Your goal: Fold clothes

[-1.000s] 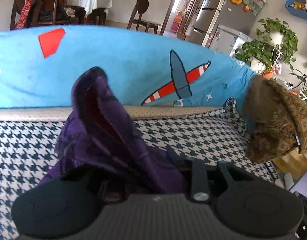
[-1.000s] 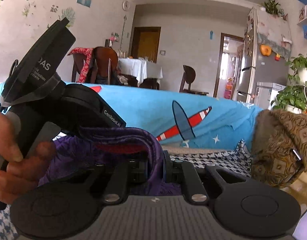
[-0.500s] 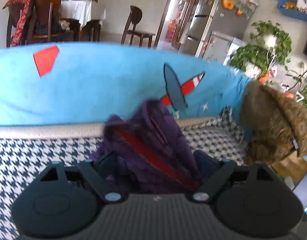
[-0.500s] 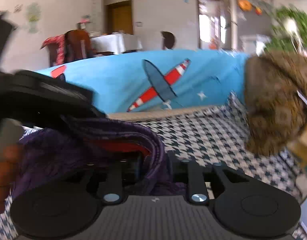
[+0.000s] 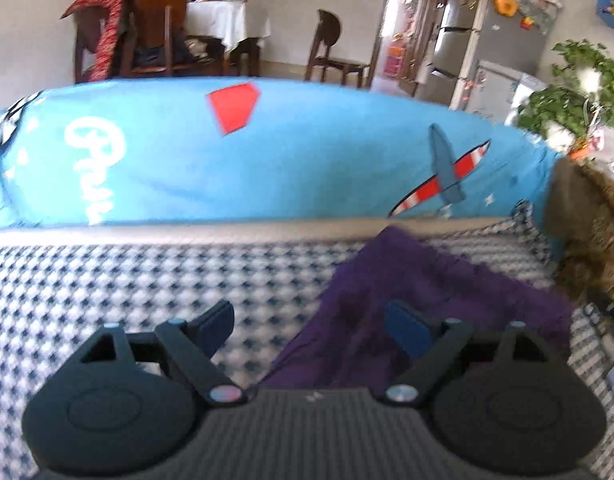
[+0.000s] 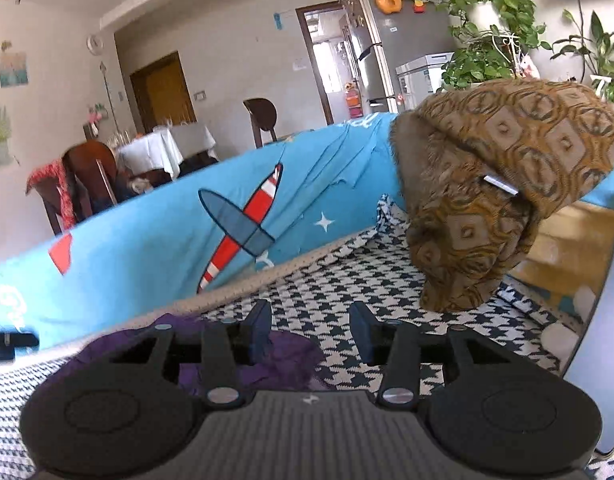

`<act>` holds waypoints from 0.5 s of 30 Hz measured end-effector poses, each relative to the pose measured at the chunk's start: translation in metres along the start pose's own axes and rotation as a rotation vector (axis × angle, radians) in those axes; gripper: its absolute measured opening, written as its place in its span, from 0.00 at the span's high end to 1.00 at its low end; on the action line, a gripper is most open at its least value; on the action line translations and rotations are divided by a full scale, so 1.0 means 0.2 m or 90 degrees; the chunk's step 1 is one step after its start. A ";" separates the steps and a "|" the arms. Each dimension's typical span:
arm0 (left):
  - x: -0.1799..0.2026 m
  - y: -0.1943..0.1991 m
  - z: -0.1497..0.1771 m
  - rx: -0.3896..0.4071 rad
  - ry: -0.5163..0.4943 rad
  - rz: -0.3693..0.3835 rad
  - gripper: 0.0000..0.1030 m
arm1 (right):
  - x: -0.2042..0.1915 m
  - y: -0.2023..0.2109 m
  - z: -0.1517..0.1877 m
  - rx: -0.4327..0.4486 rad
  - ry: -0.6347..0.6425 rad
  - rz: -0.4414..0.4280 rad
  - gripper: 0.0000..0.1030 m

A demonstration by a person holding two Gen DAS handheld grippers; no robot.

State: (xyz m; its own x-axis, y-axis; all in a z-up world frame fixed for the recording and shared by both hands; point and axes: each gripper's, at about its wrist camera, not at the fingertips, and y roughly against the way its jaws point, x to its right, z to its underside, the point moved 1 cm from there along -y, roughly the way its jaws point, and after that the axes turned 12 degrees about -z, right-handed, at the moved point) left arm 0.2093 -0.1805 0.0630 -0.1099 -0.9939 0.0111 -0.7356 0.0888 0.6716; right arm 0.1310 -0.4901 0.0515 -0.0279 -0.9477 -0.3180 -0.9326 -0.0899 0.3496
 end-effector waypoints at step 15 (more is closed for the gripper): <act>-0.25 -0.12 0.23 -0.050 0.108 0.015 0.12 | -0.17 0.04 0.10 -0.072 0.091 -0.121 0.58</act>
State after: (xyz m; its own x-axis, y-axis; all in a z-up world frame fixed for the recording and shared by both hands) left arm 0.2023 -0.1294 0.0114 -0.0076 -0.9889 0.1483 -0.6794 0.1139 0.7249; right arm 0.1167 -0.4523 0.0485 0.2024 -0.9435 -0.2625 -0.8701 -0.2962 0.3940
